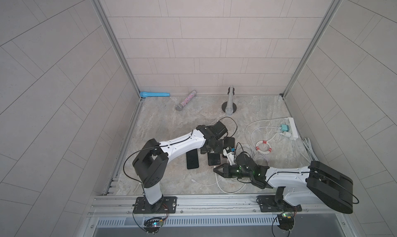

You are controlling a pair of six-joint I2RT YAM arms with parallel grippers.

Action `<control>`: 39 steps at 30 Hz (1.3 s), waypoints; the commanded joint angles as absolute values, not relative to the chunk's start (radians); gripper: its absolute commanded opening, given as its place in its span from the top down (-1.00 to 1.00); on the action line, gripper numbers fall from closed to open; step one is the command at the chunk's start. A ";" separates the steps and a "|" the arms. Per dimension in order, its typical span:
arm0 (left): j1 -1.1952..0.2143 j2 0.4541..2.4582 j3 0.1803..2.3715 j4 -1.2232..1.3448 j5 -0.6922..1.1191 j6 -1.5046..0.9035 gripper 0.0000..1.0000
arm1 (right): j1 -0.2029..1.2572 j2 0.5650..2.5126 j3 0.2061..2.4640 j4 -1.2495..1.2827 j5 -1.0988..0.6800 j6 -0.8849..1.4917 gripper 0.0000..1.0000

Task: Unplug the charging cable from the phone
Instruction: Remove the charging cable from the phone.

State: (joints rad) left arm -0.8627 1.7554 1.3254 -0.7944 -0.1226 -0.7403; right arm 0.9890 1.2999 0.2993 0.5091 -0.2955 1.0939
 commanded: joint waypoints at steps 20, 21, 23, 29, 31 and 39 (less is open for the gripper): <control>-0.864 1.728 1.350 -0.800 -0.158 -0.734 1.00 | 0.996 1.285 0.302 0.535 -0.290 1.111 0.92; -0.864 1.728 1.350 -0.800 -0.163 -0.735 1.00 | 0.997 1.284 0.302 0.536 -0.290 1.112 0.92; -0.864 1.727 1.350 -0.798 -0.171 -0.738 1.00 | 0.998 1.284 0.301 0.534 -0.288 1.114 0.93; -0.864 1.734 1.356 -0.797 -0.181 -0.740 1.00 | 1.001 1.277 0.299 0.531 -0.284 1.119 0.94; -0.863 1.736 1.358 -0.798 -0.185 -0.741 1.00 | 1.003 1.275 0.299 0.528 -0.284 1.120 0.94; -0.860 1.737 1.360 -0.792 -0.192 -0.747 1.00 | 1.012 1.266 0.297 0.520 -0.278 1.122 0.95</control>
